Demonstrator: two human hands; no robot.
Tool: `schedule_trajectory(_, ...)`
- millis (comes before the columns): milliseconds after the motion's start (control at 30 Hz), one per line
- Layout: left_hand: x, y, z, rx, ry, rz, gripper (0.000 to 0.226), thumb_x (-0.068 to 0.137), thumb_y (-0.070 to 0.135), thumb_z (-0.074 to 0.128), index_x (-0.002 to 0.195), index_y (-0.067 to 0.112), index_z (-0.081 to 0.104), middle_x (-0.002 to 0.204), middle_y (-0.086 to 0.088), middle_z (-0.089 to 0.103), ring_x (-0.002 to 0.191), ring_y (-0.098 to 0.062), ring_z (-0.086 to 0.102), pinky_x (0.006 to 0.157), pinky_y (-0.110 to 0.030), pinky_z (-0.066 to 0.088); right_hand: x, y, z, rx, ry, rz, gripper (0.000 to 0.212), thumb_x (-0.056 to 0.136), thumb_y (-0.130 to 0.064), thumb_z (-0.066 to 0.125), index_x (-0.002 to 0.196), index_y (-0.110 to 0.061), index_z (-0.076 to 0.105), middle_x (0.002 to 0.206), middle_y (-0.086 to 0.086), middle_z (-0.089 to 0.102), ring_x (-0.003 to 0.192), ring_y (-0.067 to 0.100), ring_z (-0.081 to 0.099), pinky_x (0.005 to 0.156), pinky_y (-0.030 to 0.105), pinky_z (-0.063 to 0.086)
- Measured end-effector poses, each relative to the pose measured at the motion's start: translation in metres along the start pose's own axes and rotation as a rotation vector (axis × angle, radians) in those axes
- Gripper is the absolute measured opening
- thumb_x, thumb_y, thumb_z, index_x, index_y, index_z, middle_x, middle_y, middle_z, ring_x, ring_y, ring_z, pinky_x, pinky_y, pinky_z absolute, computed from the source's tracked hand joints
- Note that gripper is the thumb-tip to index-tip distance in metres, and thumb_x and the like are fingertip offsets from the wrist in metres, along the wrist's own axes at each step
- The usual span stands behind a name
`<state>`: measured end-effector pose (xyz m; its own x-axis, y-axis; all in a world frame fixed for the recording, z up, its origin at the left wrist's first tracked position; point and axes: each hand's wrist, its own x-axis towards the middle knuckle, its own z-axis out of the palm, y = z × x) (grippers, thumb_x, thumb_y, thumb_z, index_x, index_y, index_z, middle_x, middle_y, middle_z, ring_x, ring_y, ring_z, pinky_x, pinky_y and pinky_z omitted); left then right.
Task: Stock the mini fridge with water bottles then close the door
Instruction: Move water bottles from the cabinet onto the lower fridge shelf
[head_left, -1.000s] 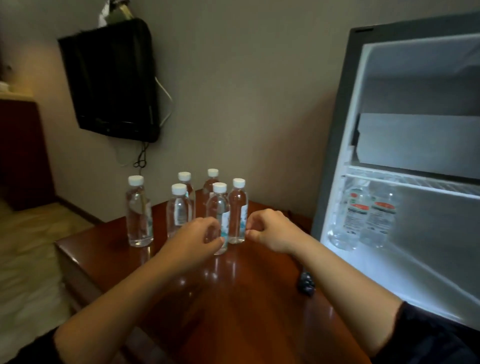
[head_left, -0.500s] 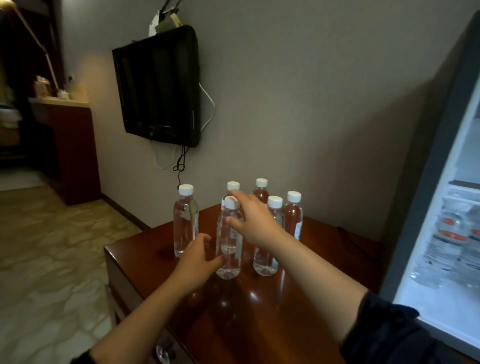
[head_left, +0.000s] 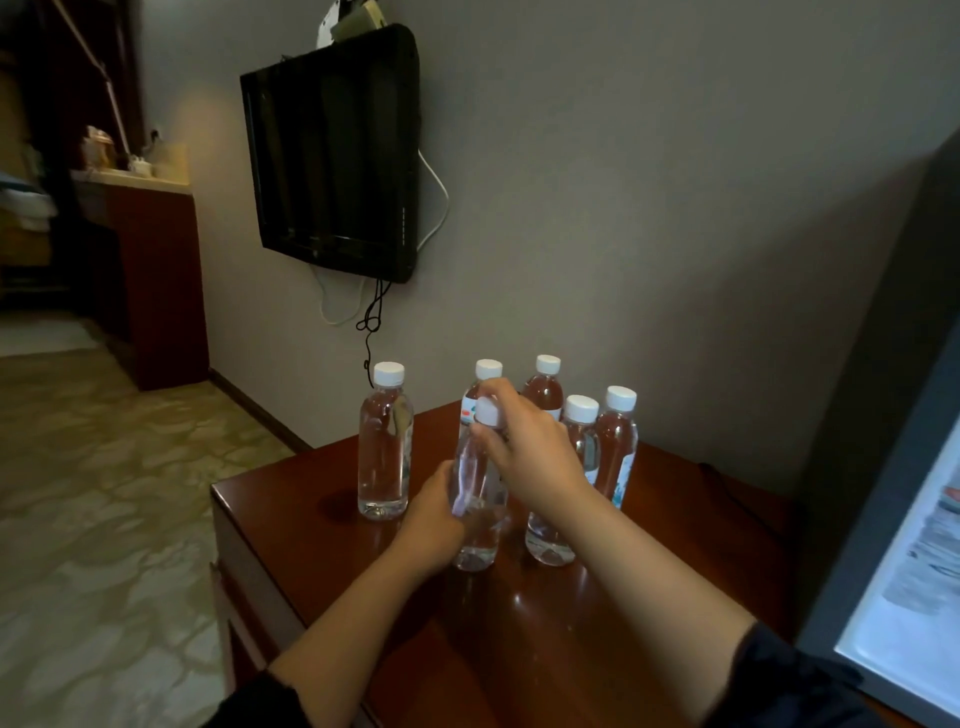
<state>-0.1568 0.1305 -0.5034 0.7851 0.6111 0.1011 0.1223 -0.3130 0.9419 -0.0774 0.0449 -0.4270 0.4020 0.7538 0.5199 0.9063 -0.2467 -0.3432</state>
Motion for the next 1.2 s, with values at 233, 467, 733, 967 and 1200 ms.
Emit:
schedule_trajectory(233,-0.025,0.001,0.005,0.063,0.111,0.156,0.055,0.066,0.043,0.076,0.113,0.032,0.05,0.115,0.004,0.06,0.107,-0.014,0.059,0.092,-0.043,0.052,-0.033,-0.012,-0.008,-0.002,0.015,-0.082,0.039,0.095,-0.028,0.051,0.131,-0.026,0.037,0.127,0.001,0.055,0.108,0.025,0.06,0.093,0.041,0.048)
schedule_trajectory(467,-0.068,0.003,0.009,0.155,0.142,0.24,0.048,0.066,0.043,0.078,0.106,0.033,0.054,0.103,0.009,0.063,0.098,-0.01,0.061,0.082,-0.032,0.054,-0.068,-0.029,-0.037,-0.009,-0.052,-0.105,0.03,0.093,-0.027,0.055,0.12,-0.024,0.04,0.114,0.001,0.06,0.095,0.023,0.06,0.082,0.038,0.049)
schedule_trajectory(733,-0.11,0.046,0.031,0.156,-0.039,0.324,0.053,0.066,0.05,0.076,0.111,0.031,0.055,0.107,0.009,0.064,0.099,-0.01,0.062,0.086,-0.039,0.055,-0.124,-0.015,-0.094,0.246,-0.007,0.031,0.053,0.081,-0.046,0.065,0.126,-0.028,0.046,0.116,-0.01,0.065,0.107,0.01,0.062,0.095,0.038,0.05)
schedule_trajectory(967,-0.124,0.095,0.093,0.041,-0.186,0.391,0.041,0.069,0.031,0.079,0.106,0.031,0.059,0.103,0.01,0.069,0.098,-0.006,0.066,0.088,-0.034,0.055,-0.173,0.014,-0.152,0.24,0.046,0.156,0.048,0.078,-0.04,0.072,0.118,-0.029,0.049,0.105,-0.011,0.068,0.099,0.007,0.065,0.091,0.036,0.051)
schedule_trajectory(1200,-0.131,0.124,0.179,-0.013,-0.335,0.448,0.046,0.057,0.043,0.077,0.1,0.036,0.062,0.094,0.011,0.073,0.09,-0.004,0.067,0.085,-0.034,0.055,-0.232,0.061,-0.199,0.146,0.157,0.283,0.039,0.081,-0.034,0.067,0.113,-0.029,0.046,0.102,-0.01,0.065,0.096,0.012,0.063,0.088,0.037,0.05)
